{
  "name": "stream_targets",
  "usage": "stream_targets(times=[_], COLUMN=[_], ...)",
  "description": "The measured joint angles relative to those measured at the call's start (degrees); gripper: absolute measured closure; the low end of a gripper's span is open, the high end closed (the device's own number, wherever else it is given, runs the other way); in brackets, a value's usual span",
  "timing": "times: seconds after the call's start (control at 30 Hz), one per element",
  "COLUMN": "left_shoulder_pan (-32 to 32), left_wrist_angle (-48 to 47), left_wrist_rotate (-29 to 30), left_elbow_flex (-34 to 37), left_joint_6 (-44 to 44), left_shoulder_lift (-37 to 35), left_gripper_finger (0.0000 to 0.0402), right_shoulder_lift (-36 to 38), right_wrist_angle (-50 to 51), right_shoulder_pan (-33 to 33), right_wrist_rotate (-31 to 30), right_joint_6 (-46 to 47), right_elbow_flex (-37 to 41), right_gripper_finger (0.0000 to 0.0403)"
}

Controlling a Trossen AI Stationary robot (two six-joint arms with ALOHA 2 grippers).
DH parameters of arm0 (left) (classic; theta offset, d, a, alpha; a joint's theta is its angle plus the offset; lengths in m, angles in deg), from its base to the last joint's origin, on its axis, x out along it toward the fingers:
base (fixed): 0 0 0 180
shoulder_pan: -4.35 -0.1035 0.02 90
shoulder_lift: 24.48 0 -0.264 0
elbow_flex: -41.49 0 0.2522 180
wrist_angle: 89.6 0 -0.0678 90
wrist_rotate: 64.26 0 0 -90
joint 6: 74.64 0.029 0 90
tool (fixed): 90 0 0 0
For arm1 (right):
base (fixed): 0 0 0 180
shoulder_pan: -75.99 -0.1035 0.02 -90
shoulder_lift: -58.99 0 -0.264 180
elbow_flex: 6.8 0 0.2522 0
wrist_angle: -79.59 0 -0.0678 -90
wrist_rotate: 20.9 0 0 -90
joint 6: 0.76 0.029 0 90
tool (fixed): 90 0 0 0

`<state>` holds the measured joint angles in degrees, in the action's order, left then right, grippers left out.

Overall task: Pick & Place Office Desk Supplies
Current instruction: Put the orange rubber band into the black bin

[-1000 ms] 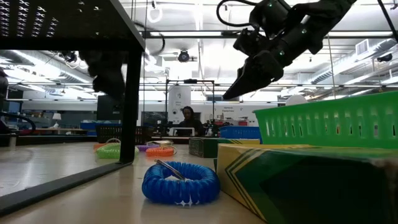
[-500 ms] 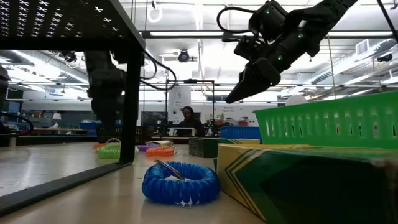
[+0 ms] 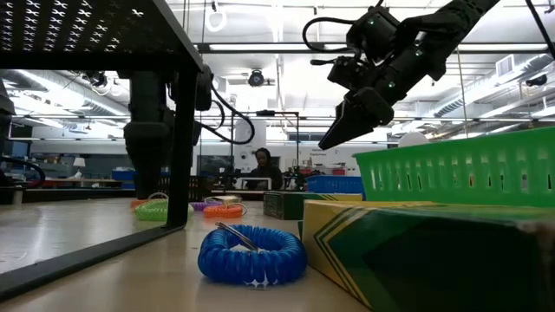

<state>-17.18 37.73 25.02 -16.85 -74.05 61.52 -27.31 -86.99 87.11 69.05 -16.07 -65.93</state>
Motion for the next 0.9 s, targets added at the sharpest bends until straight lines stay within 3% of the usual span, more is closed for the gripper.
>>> stream_targets(times=[0.43, 0.57, 0.8, 0.9], left_shoulder_pan=[1.72, 1.69, 1.72, 1.72], left_wrist_angle=[2.38, 2.46, 2.72, 2.64], left_wrist_rotate=[-0.09, 0.73, 1.7, 1.69], left_elbow_flex=[-0.09, -0.11, -0.05, -0.04], left_joint_6=[5.77, 6.97, 6.93, 6.85], left_shoulder_lift=[4.19, 4.6, 4.7, 4.67], left_gripper_finger=[0.0174, 0.0222, 0.0381, 0.0395], right_shoulder_lift=[0.0, 0.0, 0.0, 0.0], right_wrist_angle=[0.19, 0.38, 0.4, 0.42], right_shoulder_pan=[0.0, 0.0, 0.0, 0.0], right_wrist_rotate=[0.0, 0.0, 0.0, 0.0], right_joint_6=[0.47, 0.48, 0.2, 0.13], right_elbow_flex=[0.0, 0.0, 0.0, 0.0], right_gripper_finger=[0.0206, 0.0206, 0.0206, 0.0206])
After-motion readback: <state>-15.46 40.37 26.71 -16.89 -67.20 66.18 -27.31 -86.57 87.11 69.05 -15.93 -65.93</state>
